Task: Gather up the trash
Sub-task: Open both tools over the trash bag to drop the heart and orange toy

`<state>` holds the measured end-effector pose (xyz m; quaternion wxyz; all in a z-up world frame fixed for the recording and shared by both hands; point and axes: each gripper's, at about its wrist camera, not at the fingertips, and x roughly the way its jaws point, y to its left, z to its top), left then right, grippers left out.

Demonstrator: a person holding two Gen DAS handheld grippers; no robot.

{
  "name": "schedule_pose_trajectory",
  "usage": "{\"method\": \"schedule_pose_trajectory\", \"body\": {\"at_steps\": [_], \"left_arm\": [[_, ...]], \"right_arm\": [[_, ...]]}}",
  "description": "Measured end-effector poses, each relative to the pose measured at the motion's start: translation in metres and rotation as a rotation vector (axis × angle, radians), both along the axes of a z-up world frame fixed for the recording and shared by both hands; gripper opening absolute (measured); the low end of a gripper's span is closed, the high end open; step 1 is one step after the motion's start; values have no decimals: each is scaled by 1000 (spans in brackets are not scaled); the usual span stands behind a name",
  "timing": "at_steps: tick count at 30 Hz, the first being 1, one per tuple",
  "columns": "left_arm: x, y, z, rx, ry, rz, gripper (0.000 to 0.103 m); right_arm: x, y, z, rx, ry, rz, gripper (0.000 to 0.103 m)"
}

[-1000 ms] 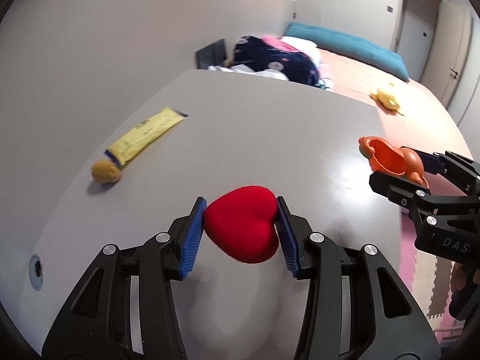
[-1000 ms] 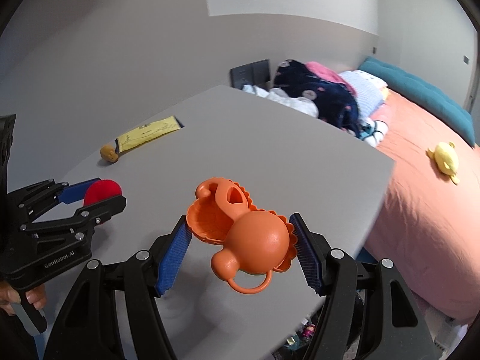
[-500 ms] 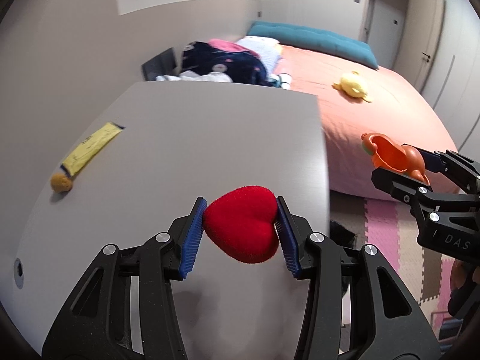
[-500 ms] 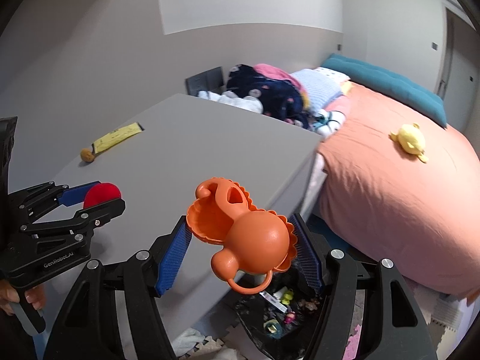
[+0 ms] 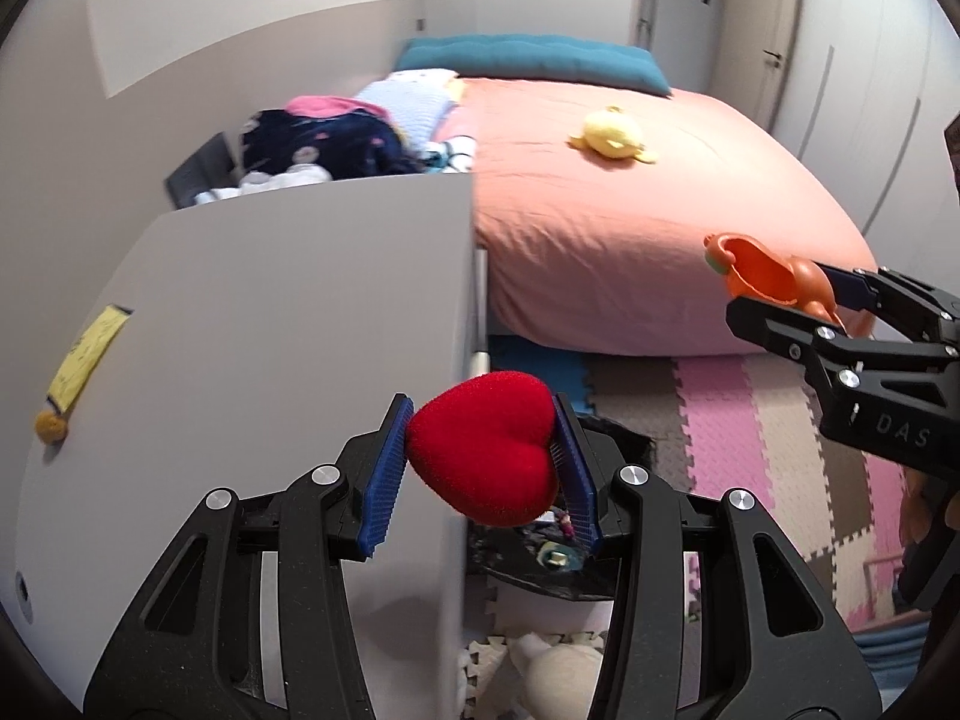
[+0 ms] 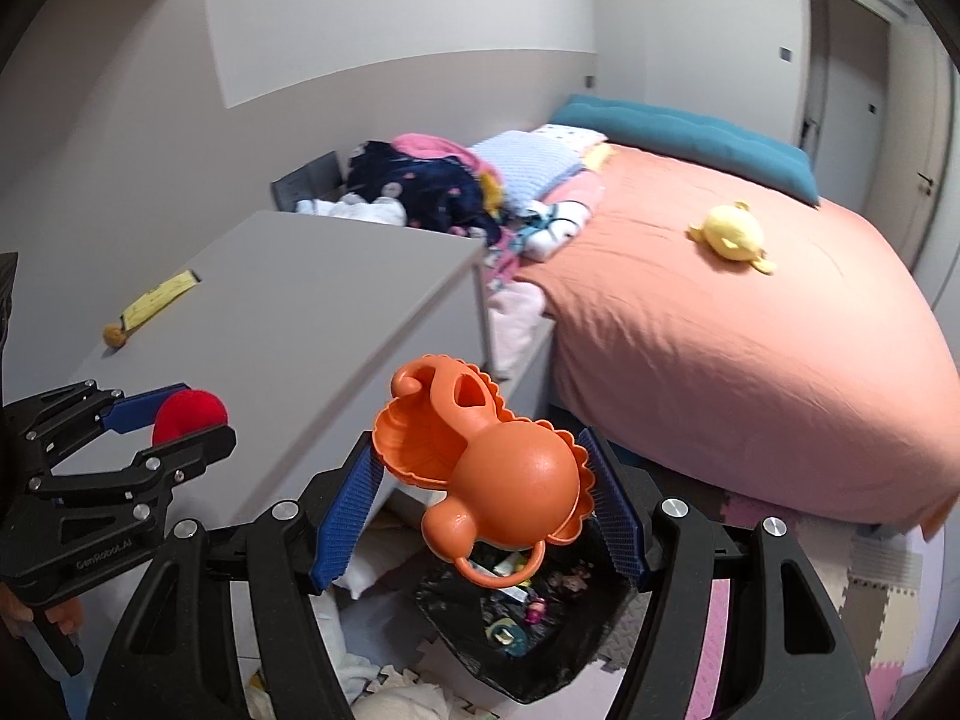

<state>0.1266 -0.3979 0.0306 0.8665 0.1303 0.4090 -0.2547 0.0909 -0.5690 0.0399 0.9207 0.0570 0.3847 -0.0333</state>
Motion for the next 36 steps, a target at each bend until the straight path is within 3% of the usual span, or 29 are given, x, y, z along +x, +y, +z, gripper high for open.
{"method": "schedule_pose_trajectory", "body": {"at_steps": [8, 15, 16, 17, 18, 20, 24, 36], "left_arm": [[-15, -44, -11, 40, 17, -110, 46], [-10, -61, -16, 61, 34, -144, 48], [-10, -63, -18, 73, 39, -150, 56], [-9, -66, -19, 96, 36, -142, 86], [-7, -66, -19, 106, 14, -122, 97], [-8, -62, -16, 103, -27, -102, 97], [-1, -55, -14, 85, -15, -72, 97], [11, -26, -18, 79, -3, -21, 97]], "right_arm": [[-19, -45, -6, 12, 10, -113, 68], [-17, -67, -11, 16, 18, -171, 69], [-17, -72, -10, 24, 11, -196, 76], [-16, -76, -9, 31, 6, -216, 97], [-17, -79, -8, 26, -4, -242, 101], [-16, -85, -5, -10, -9, -285, 101], [-17, -91, -6, -25, -8, -312, 101], [1, -64, -13, -19, 15, -254, 101]]}}
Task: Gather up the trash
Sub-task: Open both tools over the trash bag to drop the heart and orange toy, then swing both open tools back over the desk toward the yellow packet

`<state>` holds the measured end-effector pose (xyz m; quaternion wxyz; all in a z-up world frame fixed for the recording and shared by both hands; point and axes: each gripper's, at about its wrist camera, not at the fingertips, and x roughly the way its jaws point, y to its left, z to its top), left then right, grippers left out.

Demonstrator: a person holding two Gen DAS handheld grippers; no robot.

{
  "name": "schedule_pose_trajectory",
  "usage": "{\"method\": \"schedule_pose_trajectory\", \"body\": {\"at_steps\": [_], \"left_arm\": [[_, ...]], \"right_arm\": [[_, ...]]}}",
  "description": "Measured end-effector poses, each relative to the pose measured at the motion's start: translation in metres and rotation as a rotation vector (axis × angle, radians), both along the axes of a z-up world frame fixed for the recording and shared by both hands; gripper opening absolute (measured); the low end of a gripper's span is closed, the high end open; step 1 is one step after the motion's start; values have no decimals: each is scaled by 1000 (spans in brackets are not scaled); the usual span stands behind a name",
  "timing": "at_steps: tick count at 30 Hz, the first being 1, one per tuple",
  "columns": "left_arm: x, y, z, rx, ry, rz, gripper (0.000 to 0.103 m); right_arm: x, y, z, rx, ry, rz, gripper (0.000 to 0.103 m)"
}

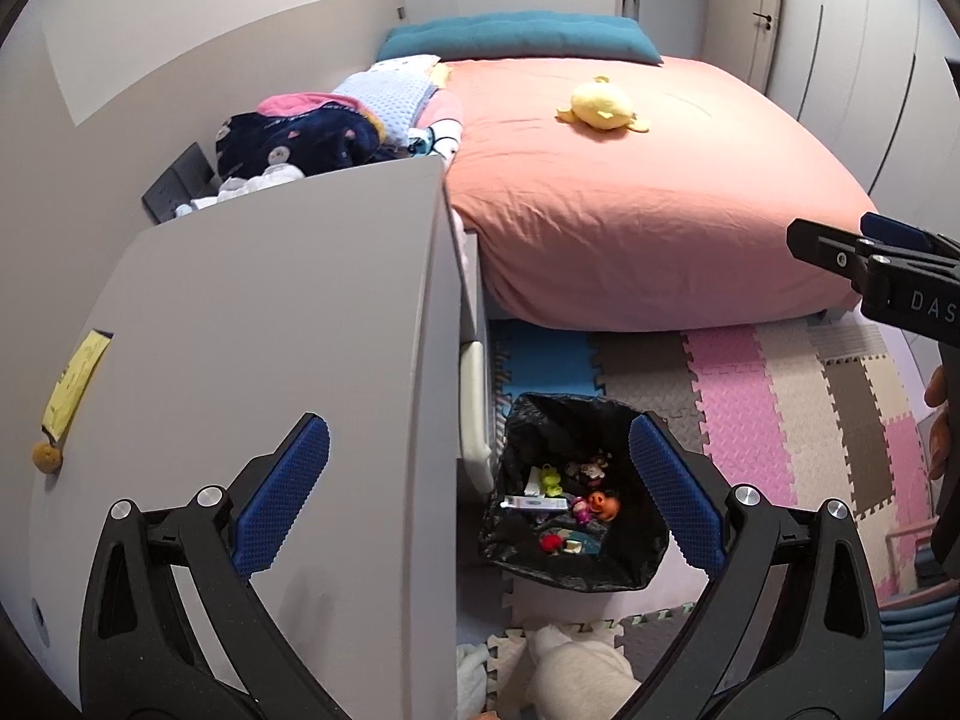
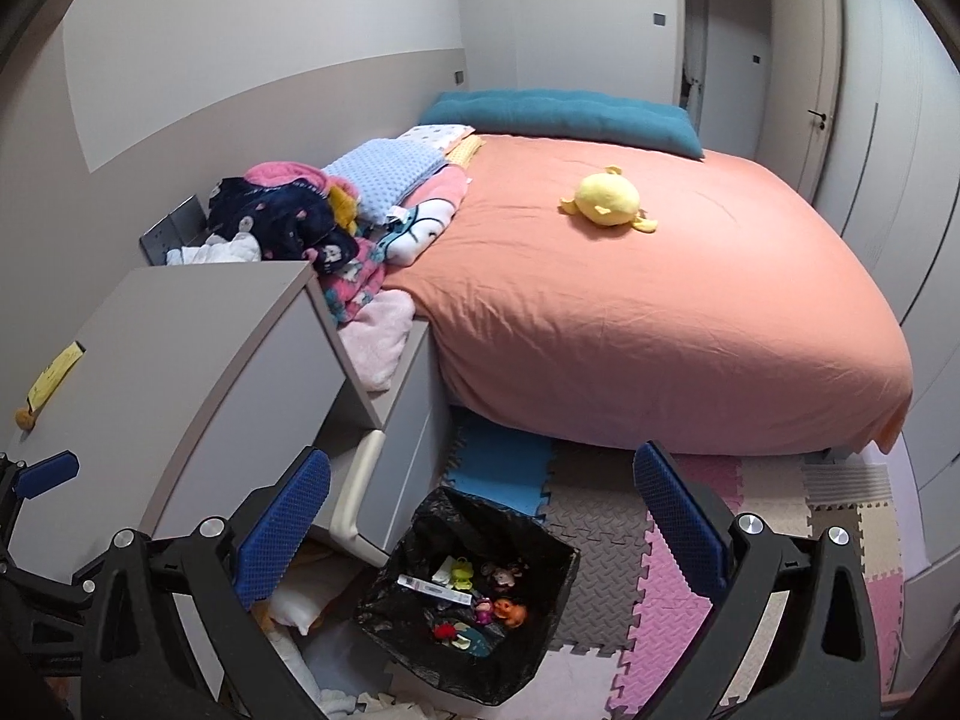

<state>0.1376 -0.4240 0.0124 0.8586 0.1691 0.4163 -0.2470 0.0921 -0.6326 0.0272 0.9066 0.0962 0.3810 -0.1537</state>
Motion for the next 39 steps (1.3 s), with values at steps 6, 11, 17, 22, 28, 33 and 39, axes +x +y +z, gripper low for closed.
{"method": "schedule_pose_trajectory", "body": {"at_steps": [6, 11, 17, 22, 28, 33, 39], "left_arm": [[8, 23, 1, -16, 3, 32, 97], [16, 45, 0, -24, 7, 68, 97], [27, 79, 1, -45, 3, 131, 97], [36, 108, -2, -54, 11, 184, 97], [45, 146, -6, -64, 14, 256, 97], [53, 180, -9, -60, 4, 305, 97], [63, 224, -13, -82, 6, 379, 97]], "right_arm": [[14, 28, -2, -2, 6, 42, 101], [29, 50, -4, 5, 12, 75, 101], [45, 82, -4, 20, -4, 130, 101], [61, 111, -3, 29, -11, 189, 101], [82, 154, -6, 23, -7, 262, 101], [98, 190, -9, 18, 3, 321, 101], [115, 227, -13, 25, 17, 372, 101]]}}
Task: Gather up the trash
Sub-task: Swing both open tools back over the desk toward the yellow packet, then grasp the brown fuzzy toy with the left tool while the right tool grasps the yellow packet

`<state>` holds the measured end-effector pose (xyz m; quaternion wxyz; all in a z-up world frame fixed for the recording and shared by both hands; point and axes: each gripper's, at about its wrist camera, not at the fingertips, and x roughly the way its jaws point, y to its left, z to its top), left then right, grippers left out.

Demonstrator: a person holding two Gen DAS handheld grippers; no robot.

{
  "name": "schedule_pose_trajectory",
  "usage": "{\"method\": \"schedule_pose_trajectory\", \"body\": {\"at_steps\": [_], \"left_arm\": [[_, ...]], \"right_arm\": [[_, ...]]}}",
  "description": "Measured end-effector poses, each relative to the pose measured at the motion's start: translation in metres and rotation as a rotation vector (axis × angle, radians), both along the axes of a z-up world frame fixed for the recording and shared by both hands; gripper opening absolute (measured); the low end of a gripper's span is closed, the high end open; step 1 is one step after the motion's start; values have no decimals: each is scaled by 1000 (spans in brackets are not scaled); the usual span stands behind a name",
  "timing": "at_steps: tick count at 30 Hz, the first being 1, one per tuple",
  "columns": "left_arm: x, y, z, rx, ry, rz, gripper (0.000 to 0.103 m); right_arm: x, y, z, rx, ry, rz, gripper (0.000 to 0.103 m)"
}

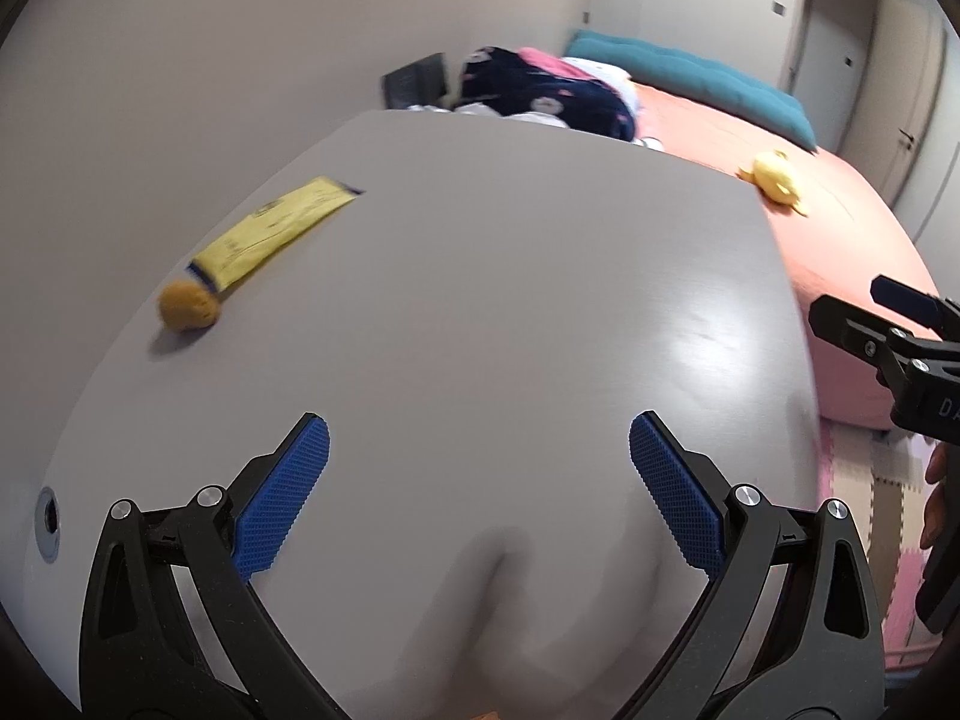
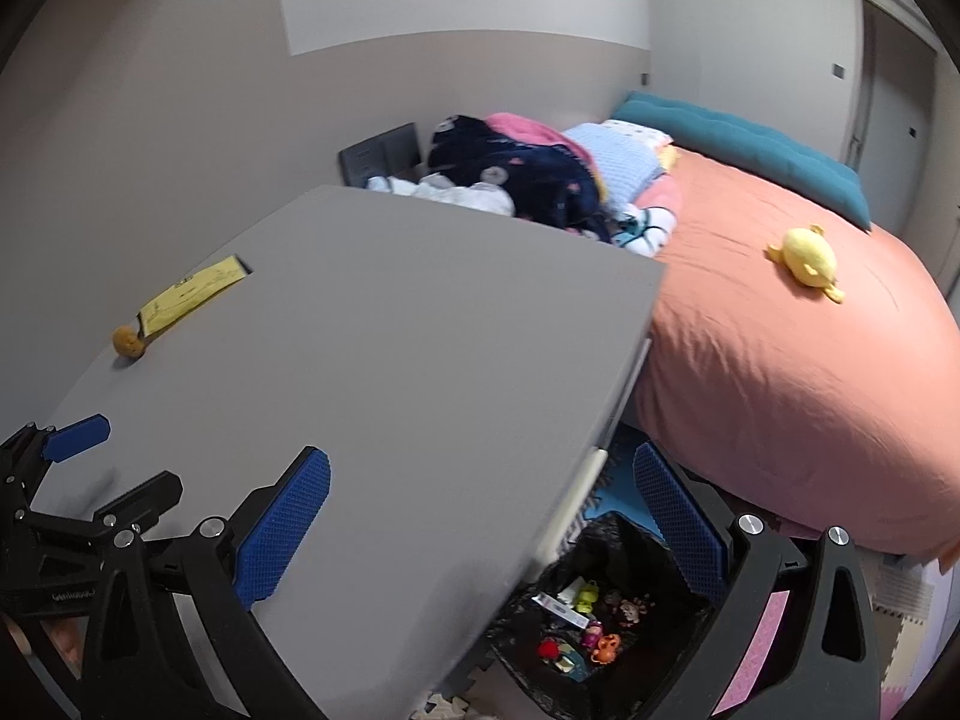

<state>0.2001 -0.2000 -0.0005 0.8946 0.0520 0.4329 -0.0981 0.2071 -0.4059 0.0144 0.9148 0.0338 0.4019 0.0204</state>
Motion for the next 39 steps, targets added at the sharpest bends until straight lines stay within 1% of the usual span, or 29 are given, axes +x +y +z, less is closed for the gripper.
{"method": "schedule_pose_trajectory", "body": {"at_steps": [5, 8, 11, 13, 16, 19, 25, 34, 35, 38, 39], "left_arm": [[8, 34, -4, -5, -3, 62, 97], [14, 54, -8, -21, -6, 105, 97], [22, 74, -12, -36, -6, 134, 97], [27, 83, -15, -43, -10, 147, 97], [36, 97, -19, -33, -20, 164, 97], [46, 111, -20, -35, -41, 182, 97], [66, 128, -23, -40, -44, 198, 96], [94, 144, -30, 2, -22, 205, 84], [98, 146, -32, -3, -13, 201, 81], [104, 148, -31, 3, -16, 193, 80], [106, 148, -31, 7, -16, 187, 77]], "right_arm": [[13, 27, -5, 13, 11, 30, 101], [20, 41, -9, 26, 18, 43, 101], [29, 57, -12, 56, 29, 58, 101], [35, 65, -14, 71, 39, 67, 101], [44, 77, -15, 82, 42, 79, 101], [53, 89, -15, 80, 40, 101, 101], [75, 115, -17, 75, 38, 144, 101], [113, 159, -19, 84, 61, 201, 101], [118, 163, -19, 90, 65, 204, 101], [130, 173, -18, 114, 80, 203, 101], [136, 176, -19, 125, 87, 200, 101]]}}
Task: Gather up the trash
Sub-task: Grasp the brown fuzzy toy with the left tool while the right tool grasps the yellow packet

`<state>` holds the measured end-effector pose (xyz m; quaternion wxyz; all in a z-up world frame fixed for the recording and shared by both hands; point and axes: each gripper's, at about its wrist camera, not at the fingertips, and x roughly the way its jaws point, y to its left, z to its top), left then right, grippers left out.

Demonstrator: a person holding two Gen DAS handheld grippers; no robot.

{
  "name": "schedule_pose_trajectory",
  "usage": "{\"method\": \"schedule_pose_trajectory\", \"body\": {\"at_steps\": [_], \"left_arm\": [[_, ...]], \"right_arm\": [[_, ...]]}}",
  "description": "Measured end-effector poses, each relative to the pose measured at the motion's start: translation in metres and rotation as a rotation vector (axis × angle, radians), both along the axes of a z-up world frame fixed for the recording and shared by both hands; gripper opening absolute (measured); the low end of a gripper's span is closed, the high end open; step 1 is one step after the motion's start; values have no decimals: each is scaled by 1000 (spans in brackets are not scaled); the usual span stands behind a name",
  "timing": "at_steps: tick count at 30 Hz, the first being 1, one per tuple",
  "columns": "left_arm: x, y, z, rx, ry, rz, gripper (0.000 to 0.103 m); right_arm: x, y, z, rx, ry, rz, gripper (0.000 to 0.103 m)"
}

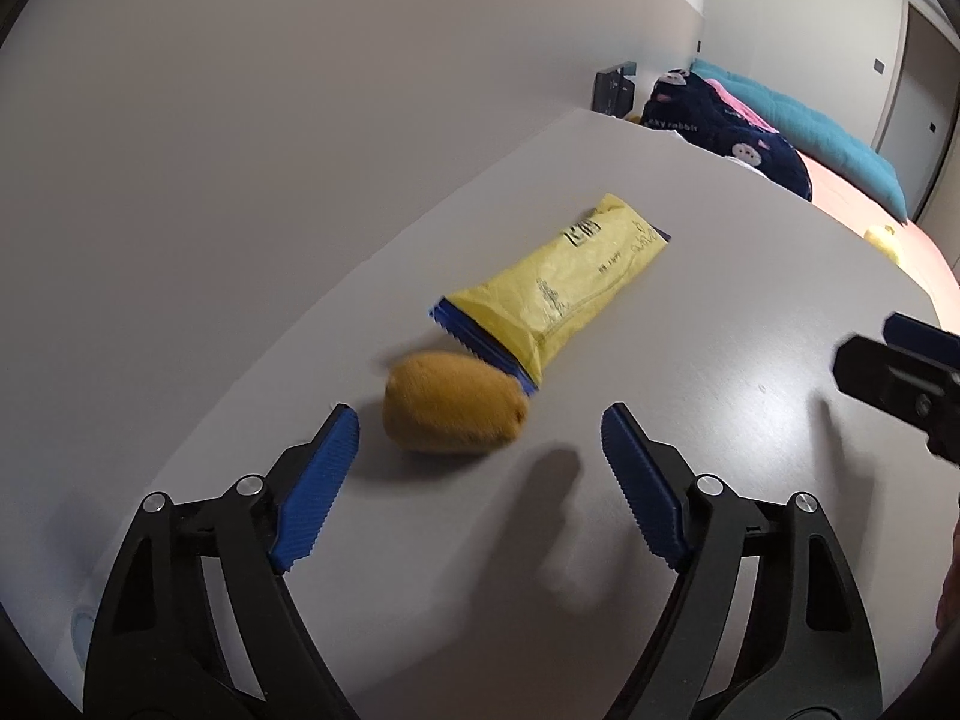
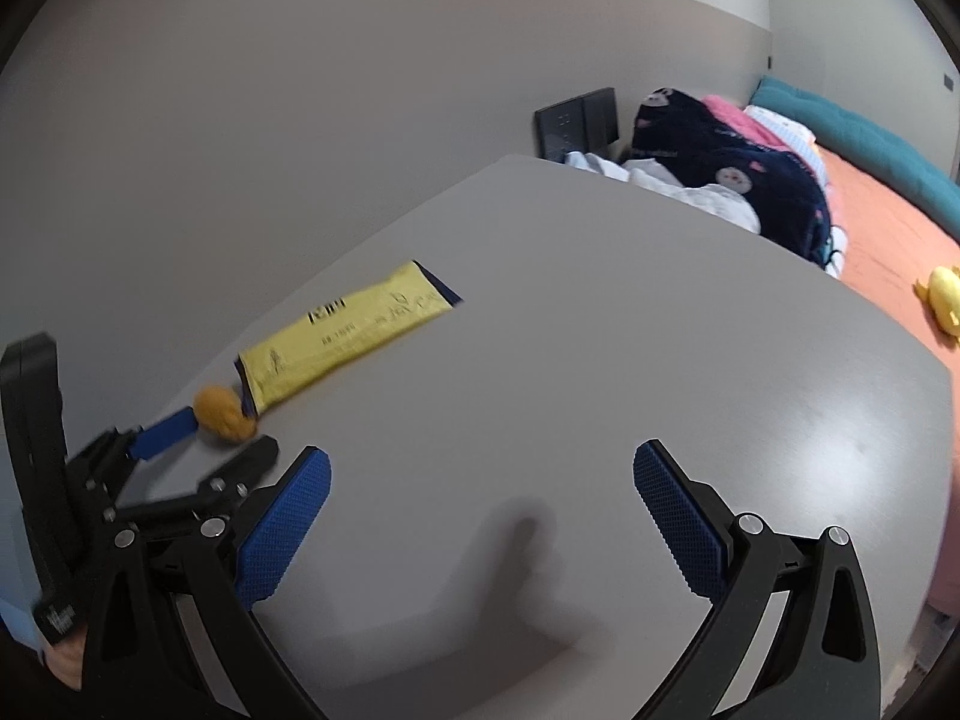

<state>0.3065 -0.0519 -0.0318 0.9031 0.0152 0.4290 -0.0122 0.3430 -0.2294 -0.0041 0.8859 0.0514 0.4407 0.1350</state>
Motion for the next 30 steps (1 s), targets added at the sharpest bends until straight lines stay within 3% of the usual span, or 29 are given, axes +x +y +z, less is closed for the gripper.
{"method": "schedule_pose_trajectory", "body": {"at_steps": [2, 6, 20, 28, 30], "left_arm": [[4, 0, -1, -2, 9, -14, 71], [9, 2, -3, -16, 24, -39, 46], [5, 16, 6, -15, 15, -46, 46], [3, 19, 8, -35, 10, -54, 45], [2, 19, 9, -36, 7, -56, 46]], "right_arm": [[8, 5, -1, 16, 12, -3, 101], [23, 21, -4, 25, 37, -8, 101], [64, 77, -19, 58, 155, -7, 101], [79, 103, -24, 38, 218, 26, 71], [79, 104, -23, 26, 217, 32, 57]]}}
